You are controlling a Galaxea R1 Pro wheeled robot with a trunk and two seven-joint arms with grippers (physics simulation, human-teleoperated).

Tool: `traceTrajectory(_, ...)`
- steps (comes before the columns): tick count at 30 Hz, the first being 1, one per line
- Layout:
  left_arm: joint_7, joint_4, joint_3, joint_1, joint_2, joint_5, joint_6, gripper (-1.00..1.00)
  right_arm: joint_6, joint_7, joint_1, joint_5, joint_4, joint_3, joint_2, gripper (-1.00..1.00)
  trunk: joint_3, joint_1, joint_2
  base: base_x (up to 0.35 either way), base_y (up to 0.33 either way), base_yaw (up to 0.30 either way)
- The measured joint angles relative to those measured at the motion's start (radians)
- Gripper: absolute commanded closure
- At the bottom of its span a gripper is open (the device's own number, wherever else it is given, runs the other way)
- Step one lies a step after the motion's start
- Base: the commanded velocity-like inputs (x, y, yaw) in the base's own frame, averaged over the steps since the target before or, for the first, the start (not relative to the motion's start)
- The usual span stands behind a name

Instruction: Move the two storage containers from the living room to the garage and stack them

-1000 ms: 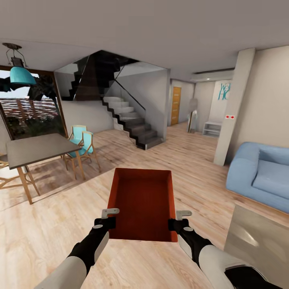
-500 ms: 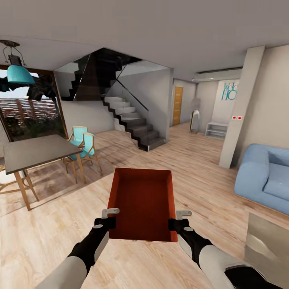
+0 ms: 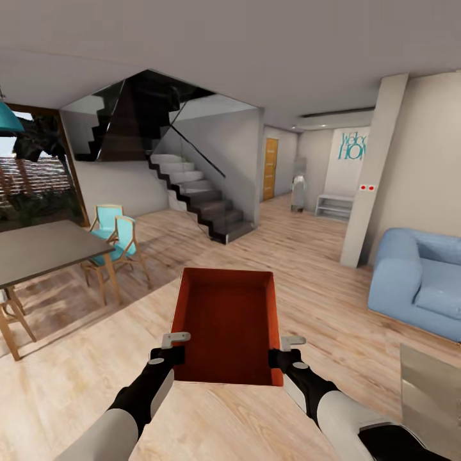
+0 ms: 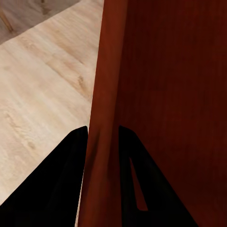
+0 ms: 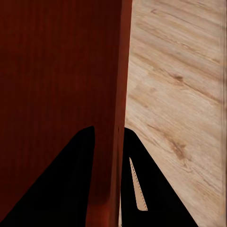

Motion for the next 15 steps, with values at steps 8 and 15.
traceTrajectory(8, -0.001, 0.002, 0.001, 0.000, 0.000, 0.000, 0.000, 1.00, 0.003, -0.001, 0.000, 0.000, 0.000, 0.001, 0.000, 1.00, 0.000, 0.000, 0.000, 0.318, 0.098, -0.286)
traceTrajectory(15, -0.001, 0.002, 0.001, 0.000, 0.000, 0.000, 0.000, 1.00, 0.003, -0.001, 0.000, 0.001, 0.000, 0.000, 0.000, 1.00, 0.000, 0.000, 0.000, 0.318, 0.095, -0.287)
